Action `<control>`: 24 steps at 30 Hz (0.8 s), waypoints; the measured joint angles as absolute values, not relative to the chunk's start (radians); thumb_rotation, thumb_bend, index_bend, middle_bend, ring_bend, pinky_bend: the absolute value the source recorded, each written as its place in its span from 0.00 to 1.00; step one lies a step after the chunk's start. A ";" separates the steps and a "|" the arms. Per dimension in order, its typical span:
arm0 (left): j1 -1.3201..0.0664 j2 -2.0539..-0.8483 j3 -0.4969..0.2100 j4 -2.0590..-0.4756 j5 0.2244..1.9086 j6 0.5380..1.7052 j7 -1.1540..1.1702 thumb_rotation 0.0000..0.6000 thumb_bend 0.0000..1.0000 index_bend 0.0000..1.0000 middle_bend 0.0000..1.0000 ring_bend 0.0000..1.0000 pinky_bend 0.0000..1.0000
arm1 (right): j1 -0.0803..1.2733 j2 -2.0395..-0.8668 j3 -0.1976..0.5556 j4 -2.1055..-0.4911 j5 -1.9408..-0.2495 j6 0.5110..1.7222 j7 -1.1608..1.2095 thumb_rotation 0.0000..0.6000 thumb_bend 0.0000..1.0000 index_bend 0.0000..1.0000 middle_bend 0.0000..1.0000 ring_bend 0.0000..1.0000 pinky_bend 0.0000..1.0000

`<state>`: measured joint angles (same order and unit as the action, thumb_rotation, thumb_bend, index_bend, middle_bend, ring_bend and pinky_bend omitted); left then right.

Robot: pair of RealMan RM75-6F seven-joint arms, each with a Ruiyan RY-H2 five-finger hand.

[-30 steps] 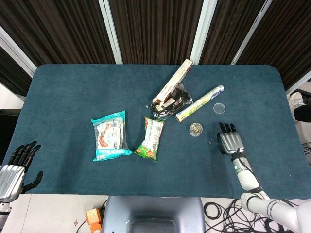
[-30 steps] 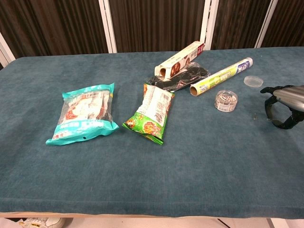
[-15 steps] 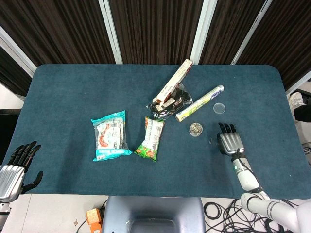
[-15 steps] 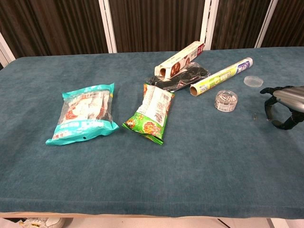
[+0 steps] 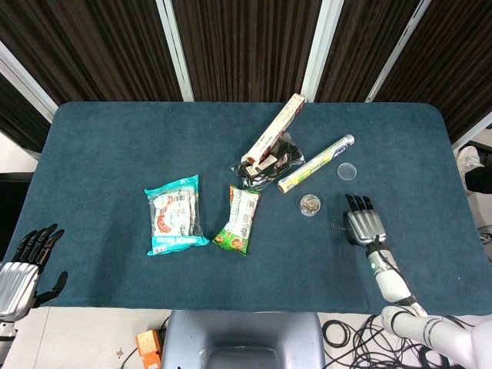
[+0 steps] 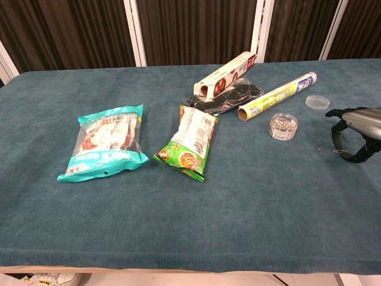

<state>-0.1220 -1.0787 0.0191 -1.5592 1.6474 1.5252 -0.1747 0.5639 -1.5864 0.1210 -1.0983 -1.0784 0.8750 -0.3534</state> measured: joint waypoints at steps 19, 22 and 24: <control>-0.124 -1.079 0.019 -1.558 1.647 1.523 -0.176 1.00 0.43 0.00 0.01 0.00 0.06 | 0.565 -1.585 0.123 -1.101 -1.085 0.874 -0.352 1.00 0.34 0.60 0.02 0.00 0.00; -0.125 -1.080 0.019 -1.558 1.648 1.522 -0.176 1.00 0.43 0.00 0.01 0.00 0.06 | 0.565 -1.584 0.122 -1.103 -1.088 0.875 -0.352 1.00 0.34 0.61 0.02 0.00 0.00; -0.125 -1.080 0.019 -1.558 1.648 1.522 -0.176 1.00 0.43 0.00 0.01 0.00 0.06 | 0.565 -1.584 0.121 -1.103 -1.088 0.874 -0.353 1.00 0.34 0.61 0.02 0.00 0.00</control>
<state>-0.1246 -1.0796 0.0187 -1.5577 1.6476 1.5216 -0.1760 0.5654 -1.5839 0.1211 -1.1031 -1.0881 0.8743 -0.3527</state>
